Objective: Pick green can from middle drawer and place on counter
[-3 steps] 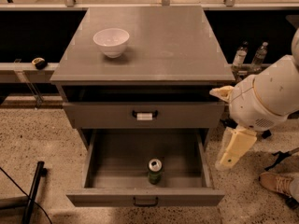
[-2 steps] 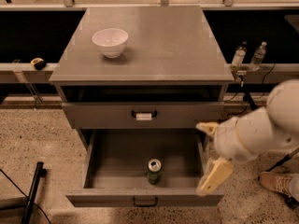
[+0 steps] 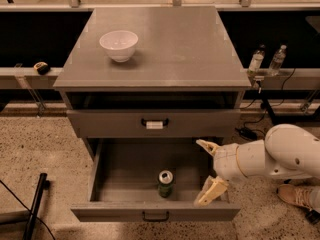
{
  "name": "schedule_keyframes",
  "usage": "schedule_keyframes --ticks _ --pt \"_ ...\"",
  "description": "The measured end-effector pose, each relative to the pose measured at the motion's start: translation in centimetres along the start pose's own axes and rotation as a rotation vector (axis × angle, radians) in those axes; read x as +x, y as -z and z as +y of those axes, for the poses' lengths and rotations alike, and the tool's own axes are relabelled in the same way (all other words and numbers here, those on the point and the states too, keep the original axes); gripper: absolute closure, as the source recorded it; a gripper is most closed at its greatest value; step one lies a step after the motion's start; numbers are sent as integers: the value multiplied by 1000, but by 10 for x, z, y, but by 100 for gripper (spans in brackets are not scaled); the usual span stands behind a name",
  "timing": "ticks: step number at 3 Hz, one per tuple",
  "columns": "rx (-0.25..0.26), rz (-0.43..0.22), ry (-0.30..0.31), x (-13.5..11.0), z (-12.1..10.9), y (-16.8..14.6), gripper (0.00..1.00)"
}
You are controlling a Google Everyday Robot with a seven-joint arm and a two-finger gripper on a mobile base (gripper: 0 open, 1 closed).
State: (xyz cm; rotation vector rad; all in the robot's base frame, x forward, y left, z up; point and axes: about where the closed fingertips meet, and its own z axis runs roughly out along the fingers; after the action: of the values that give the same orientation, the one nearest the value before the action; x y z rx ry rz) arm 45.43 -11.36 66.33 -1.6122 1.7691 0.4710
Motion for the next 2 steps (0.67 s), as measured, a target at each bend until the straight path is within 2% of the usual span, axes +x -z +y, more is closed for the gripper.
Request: schedule_keyframes --ticks 1,2 --pt "56 -51 -56 -5 -4 1 0" --pt "127 -152 -53 -15 -15 -21 0"
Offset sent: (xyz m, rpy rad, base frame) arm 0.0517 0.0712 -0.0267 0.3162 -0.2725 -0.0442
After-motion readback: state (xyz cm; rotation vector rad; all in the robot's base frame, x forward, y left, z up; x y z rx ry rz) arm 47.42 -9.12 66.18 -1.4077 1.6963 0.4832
